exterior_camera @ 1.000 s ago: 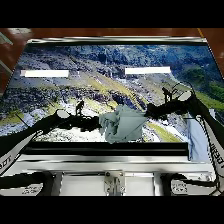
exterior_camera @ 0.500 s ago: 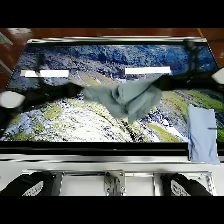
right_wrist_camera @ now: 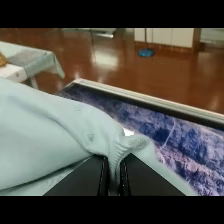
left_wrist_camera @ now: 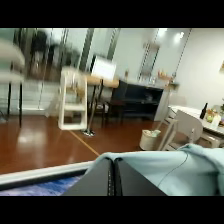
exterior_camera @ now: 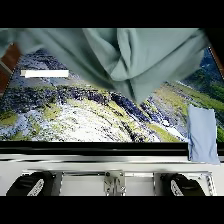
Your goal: Fold the shirts.
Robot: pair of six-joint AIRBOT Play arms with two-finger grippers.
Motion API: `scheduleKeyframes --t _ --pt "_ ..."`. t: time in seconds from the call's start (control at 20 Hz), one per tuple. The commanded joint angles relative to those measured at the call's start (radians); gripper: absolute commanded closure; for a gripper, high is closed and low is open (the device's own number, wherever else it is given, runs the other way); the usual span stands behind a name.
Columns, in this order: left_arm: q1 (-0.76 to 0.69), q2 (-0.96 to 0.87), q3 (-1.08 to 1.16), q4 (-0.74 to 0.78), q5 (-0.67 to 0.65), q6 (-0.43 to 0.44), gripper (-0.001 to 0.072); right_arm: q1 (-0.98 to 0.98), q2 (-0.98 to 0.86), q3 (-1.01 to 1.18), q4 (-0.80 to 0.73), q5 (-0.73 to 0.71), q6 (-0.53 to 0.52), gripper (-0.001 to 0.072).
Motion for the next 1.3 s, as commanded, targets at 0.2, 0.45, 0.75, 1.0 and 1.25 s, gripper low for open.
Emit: scheduleKeyframes --t 0.2,0.45,0.75,1.0,1.25 --pt "0.026 0.057 -0.052 0.363 -0.267 -0.196 0.0677 -0.001 0.016 -0.007 -0.196 0.446 0.245 0.0636" --pt "0.003 0.056 -0.399 0.338 -0.312 -0.196 0.0676 0.000 -0.071 -0.330 -0.153 0.496 0.250 0.0636" --pt "-0.047 -0.005 -0.722 0.328 -0.137 -0.200 0.0677 0.000 -0.322 -0.591 0.013 -0.097 0.174 0.0636" --pt "-0.106 -0.172 -0.722 0.248 0.063 -0.199 0.0676 0.000 -0.607 -0.591 0.406 -0.386 0.018 0.0636" --pt "-0.197 -0.397 -0.721 0.214 0.114 -0.195 0.0676 0.000 -0.788 -0.591 0.445 -0.335 -0.009 0.0166"
